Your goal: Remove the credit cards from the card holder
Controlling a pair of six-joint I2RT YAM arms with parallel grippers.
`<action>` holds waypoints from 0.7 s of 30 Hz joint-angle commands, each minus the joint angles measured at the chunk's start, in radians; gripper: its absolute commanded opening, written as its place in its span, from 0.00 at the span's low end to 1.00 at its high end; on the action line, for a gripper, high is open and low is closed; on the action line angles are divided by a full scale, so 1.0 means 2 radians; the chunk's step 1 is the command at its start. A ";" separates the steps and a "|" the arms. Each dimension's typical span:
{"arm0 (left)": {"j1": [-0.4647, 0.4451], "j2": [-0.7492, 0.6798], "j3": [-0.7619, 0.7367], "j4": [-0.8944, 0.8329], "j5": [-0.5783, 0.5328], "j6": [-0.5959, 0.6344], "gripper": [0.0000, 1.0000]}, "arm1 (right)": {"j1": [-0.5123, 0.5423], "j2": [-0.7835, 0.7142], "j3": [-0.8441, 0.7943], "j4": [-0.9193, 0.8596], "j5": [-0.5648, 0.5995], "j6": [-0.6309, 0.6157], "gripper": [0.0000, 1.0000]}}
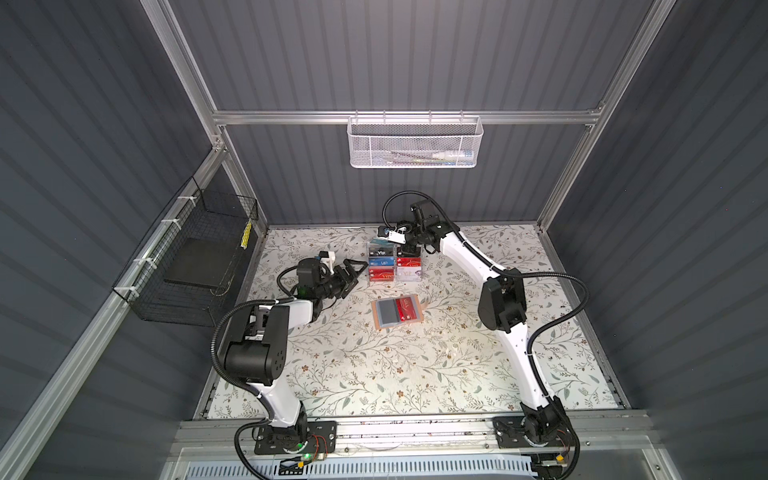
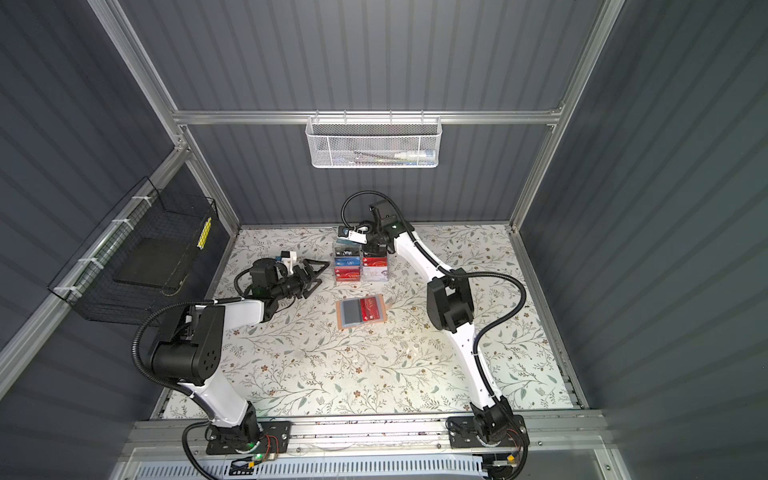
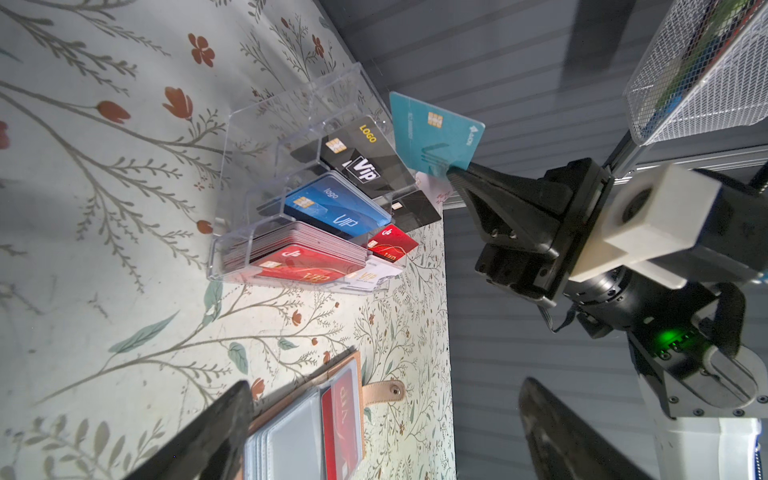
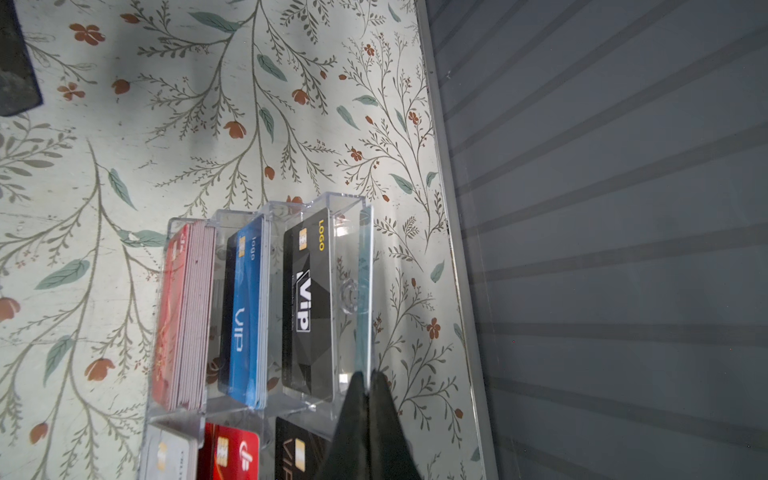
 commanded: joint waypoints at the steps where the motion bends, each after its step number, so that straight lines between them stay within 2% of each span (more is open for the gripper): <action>1: 0.000 0.005 0.005 0.011 0.014 -0.005 1.00 | 0.002 0.001 0.002 0.002 0.012 -0.008 0.00; 6: 0.000 0.006 0.005 0.015 0.016 -0.008 1.00 | 0.004 0.002 -0.009 0.014 0.020 -0.013 0.00; 8: 0.000 0.005 0.004 0.016 0.016 -0.009 1.00 | 0.005 0.003 -0.014 0.021 0.022 -0.018 0.03; 17: 0.000 0.006 0.002 0.020 0.017 -0.011 1.00 | 0.008 0.008 -0.019 0.037 0.039 -0.017 0.06; 21: 0.000 0.005 0.002 0.020 0.017 -0.011 1.00 | 0.009 0.008 -0.023 0.044 0.042 -0.019 0.11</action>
